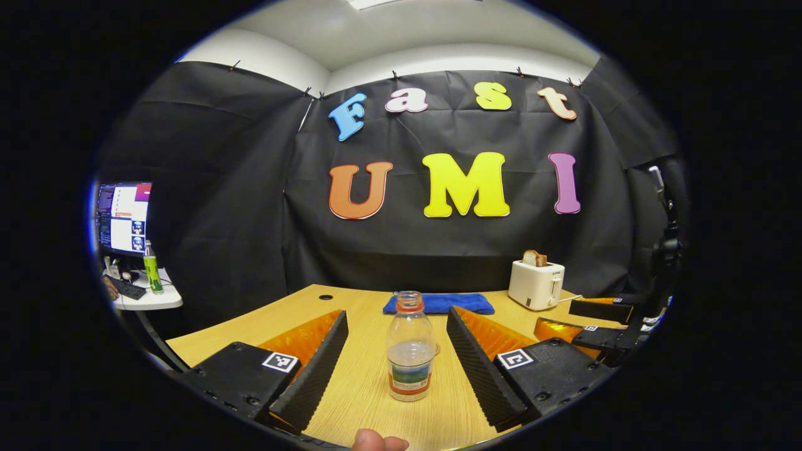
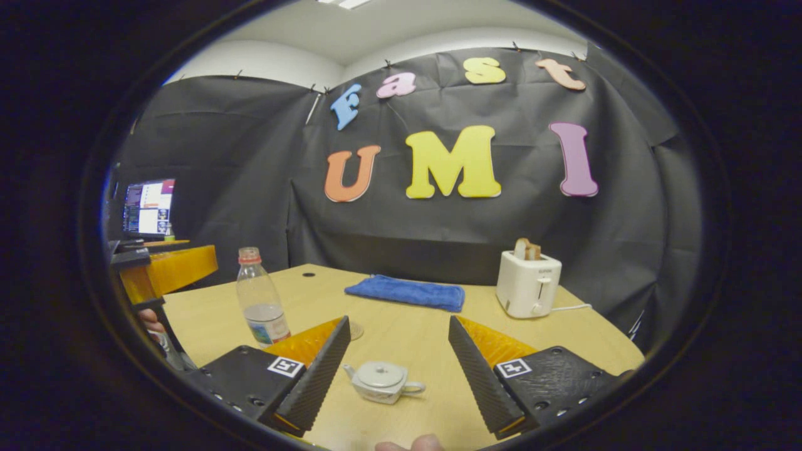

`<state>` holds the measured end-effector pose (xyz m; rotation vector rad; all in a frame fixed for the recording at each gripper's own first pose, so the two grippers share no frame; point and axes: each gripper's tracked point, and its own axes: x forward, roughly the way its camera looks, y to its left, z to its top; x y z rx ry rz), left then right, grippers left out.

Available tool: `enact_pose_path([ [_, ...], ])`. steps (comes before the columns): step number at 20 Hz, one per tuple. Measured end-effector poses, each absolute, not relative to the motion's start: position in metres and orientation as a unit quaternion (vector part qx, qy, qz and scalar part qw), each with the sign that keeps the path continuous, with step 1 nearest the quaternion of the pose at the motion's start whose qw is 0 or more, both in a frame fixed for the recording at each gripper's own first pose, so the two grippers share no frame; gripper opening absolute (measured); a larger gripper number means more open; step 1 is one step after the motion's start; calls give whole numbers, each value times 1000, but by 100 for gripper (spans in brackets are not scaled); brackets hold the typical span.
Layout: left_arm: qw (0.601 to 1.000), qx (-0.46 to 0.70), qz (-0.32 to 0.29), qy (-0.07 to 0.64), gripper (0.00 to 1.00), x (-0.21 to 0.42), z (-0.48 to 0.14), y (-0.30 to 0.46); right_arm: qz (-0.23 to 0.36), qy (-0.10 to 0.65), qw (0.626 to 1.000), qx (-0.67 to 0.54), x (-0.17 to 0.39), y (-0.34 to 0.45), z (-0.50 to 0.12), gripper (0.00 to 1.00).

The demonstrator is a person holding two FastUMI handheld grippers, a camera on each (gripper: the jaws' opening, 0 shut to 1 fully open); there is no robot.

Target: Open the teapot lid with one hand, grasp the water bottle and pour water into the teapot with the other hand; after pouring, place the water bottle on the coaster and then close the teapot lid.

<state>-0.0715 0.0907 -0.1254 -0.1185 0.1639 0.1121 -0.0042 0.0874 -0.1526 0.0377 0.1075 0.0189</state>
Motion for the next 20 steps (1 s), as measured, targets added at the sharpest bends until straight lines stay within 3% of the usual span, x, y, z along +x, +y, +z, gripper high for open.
enact_pose_path([
  [8,991,-76,45,99,99,-74,-147,93,1,102,995,13,30,98,-205,95],
  [9,991,-79,43,98,99,-75,-149,93,0,105,994,8,33,100,-207,83],
  [10,991,-82,42,100,99,-74,-151,92,4,108,994,3,33,103,-209,77],
  [13,989,-90,36,109,99,-76,-158,88,22,123,992,-14,39,117,-219,74],
  [15,989,-89,35,112,99,-77,-161,88,31,120,992,-21,40,123,-217,53],
  [16,989,-89,35,112,99,-77,-161,88,27,122,992,-22,41,121,-219,48],
  [17,989,-89,35,112,99,-76,-161,90,27,124,992,-20,41,123,-220,32],
  [18,989,-89,35,112,99,-75,-162,91,29,124,992,-19,41,123,-219,33],
  [19,989,-89,34,113,99,-75,-162,90,13,120,993,-14,41,111,-217,40],
  [20,989,-89,34,114,99,-74,-165,92,12,122,992,-7,43,115,-219,19],
])
